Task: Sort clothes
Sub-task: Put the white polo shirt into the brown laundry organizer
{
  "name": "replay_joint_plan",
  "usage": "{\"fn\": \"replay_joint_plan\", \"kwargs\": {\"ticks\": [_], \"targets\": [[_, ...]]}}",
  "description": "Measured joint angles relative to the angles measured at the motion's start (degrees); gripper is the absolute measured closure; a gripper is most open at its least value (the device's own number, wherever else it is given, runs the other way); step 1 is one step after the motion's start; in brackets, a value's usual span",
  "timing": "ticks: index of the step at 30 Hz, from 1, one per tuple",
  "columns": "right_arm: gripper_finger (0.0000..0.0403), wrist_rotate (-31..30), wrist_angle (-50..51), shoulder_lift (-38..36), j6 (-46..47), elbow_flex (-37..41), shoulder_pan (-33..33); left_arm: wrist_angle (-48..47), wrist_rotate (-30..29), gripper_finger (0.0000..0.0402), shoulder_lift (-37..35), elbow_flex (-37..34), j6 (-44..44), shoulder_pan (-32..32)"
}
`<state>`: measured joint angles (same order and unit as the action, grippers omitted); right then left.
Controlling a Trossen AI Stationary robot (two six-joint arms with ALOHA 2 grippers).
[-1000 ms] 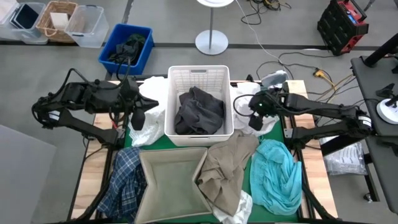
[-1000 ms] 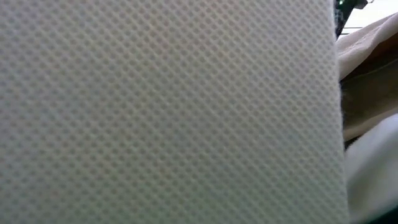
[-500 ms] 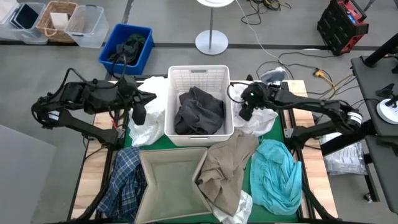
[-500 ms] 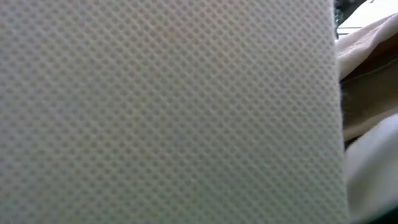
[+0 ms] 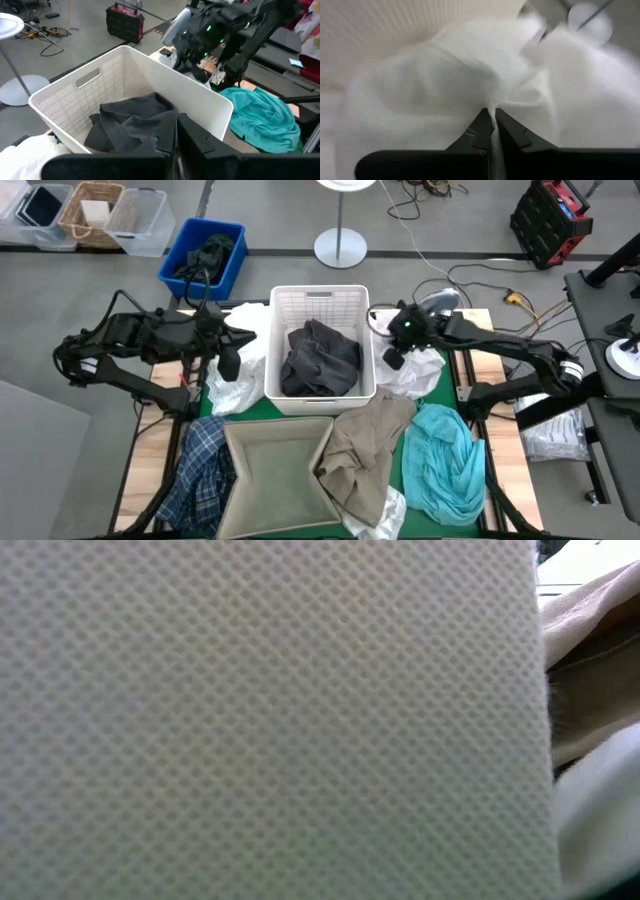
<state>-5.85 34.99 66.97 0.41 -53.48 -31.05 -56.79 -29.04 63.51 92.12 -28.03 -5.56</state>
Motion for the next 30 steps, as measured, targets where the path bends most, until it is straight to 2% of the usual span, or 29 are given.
{"fn": "replay_joint_plan", "kwargs": {"ticks": [7,16,22,26,30], "targets": [[0.0394,-0.7,4.52,-7.56,1.67,-9.94,0.02,1.2,0.0,0.0402,0.1,0.0,0.19,0.0],[0.0394,0.46,5.43,-11.52,5.12,-20.31,0.04,1.15,-0.4,0.0402,-0.19,0.0,0.74,0.0],[0.0394,9.07,1.17,-11.67,6.14,-31.38,0.04,1.0,-3.15,0.0402,0.2,0.0,0.76,0.0],[0.0394,15.01,-5.58,-10.61,5.44,-38.24,0.04,0.97,-3.53,0.0402,0.24,0.0,0.73,0.01],[0.0394,18.33,-13.94,-8.0,3.57,-43.95,0.04,0.97,-3.5,0.0402,0.35,0.0,0.5,0.0]]}}
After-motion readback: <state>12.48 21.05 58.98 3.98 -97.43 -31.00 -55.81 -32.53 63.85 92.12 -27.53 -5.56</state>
